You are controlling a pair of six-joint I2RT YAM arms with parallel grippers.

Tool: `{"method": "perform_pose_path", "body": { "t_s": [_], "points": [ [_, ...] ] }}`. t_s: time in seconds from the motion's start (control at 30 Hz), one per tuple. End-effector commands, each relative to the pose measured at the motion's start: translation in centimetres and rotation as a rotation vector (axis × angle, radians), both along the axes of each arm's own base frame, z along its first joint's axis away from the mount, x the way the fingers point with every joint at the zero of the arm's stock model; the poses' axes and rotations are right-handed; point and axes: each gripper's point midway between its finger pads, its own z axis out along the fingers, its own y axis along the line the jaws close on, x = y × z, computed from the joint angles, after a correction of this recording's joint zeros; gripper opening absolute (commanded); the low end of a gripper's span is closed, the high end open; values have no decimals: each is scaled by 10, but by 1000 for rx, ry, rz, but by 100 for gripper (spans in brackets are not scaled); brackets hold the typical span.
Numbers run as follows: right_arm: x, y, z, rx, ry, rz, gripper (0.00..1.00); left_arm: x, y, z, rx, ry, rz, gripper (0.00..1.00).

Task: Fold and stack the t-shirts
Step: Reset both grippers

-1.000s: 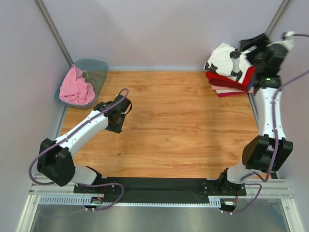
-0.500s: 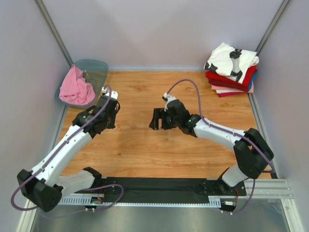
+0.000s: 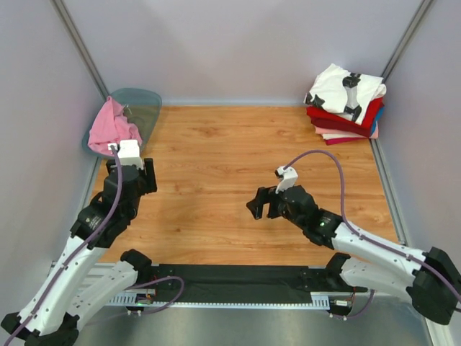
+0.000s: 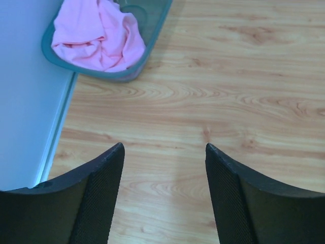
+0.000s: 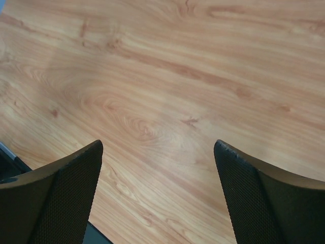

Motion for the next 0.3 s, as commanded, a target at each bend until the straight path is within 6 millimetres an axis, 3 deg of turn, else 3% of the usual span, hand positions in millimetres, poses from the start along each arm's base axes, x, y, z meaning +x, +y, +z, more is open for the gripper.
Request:
{"method": "perform_pose_path", "body": {
  "t_s": [0.0, 0.27],
  "points": [
    [12, -15, 29, 13, -146, -64, 92, 5, 15, 40, 4, -129, 84, 73],
    [0, -22, 51, 51, -208, -22, 93, 8, 34, 111, 71, -291, 147, 79]
  ]
}}
